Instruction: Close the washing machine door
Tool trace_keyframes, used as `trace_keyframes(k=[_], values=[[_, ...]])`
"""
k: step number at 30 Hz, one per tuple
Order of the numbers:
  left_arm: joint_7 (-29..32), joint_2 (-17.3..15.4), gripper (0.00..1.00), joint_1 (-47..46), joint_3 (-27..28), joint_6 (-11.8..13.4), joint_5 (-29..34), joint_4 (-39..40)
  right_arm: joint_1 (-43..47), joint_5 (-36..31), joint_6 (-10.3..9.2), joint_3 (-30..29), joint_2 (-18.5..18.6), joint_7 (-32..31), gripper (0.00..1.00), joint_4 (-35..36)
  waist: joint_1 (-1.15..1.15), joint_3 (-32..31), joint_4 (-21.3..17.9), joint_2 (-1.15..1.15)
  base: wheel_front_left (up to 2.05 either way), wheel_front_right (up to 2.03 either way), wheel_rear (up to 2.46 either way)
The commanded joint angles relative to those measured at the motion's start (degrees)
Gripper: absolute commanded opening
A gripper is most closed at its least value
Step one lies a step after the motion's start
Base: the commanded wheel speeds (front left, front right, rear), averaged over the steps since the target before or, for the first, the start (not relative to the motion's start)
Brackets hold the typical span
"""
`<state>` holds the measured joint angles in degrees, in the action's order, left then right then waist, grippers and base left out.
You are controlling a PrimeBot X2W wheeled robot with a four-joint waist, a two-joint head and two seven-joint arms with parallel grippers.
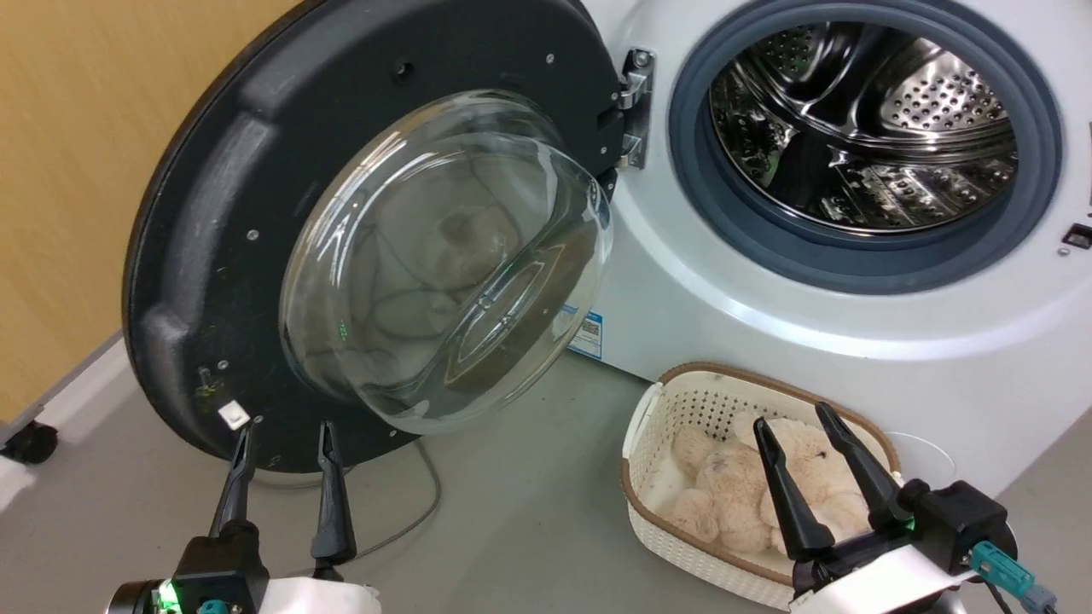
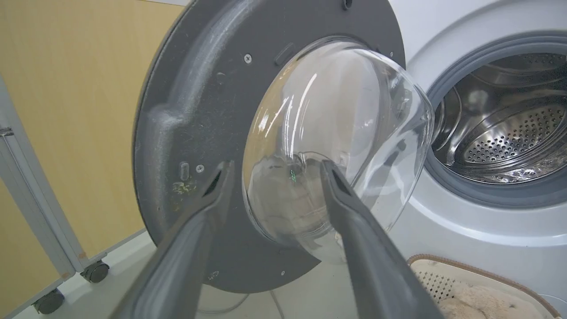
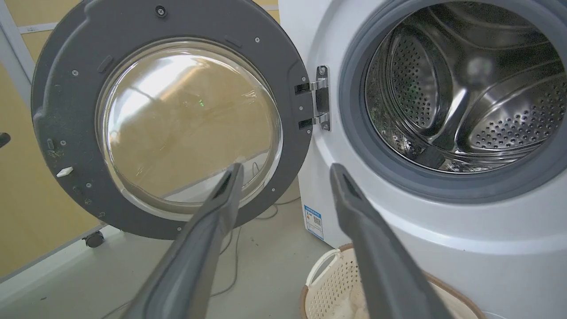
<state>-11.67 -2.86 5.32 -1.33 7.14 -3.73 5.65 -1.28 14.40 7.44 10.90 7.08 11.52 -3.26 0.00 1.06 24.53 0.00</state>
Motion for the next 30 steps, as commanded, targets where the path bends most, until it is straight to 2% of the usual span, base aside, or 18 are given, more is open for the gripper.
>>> trace_keyframes(k=[1, 23, 30], values=[[-0.61, -0.01, 1.0, 0.97, -0.1, 0.52, -0.23, 0.39, -0.77, 0.64, 0.04, 0.38, 0.3, 0.77, 1.0, -0.19, 0.0, -0.01, 0.56, 0.0, 0.0, 0.0, 0.0], [-3.24, -0.02, 1.0, 1.85, -0.97, 2.09, -1.19, 1.18, -0.54, 3.38, 0.04, 2.45, 1.19, 3.4, 1.0, -0.25, 0.0, 0.15, 5.93, 0.0, 0.0, 0.0, 0.0], [-3.33, -0.02, 1.0, 1.77, -0.97, 1.93, -1.18, 1.01, -0.19, 3.32, 0.05, 2.26, 1.03, 3.48, 1.0, -0.02, 0.0, 0.07, 6.04, 0.0, 0.0, 0.0, 0.0]])
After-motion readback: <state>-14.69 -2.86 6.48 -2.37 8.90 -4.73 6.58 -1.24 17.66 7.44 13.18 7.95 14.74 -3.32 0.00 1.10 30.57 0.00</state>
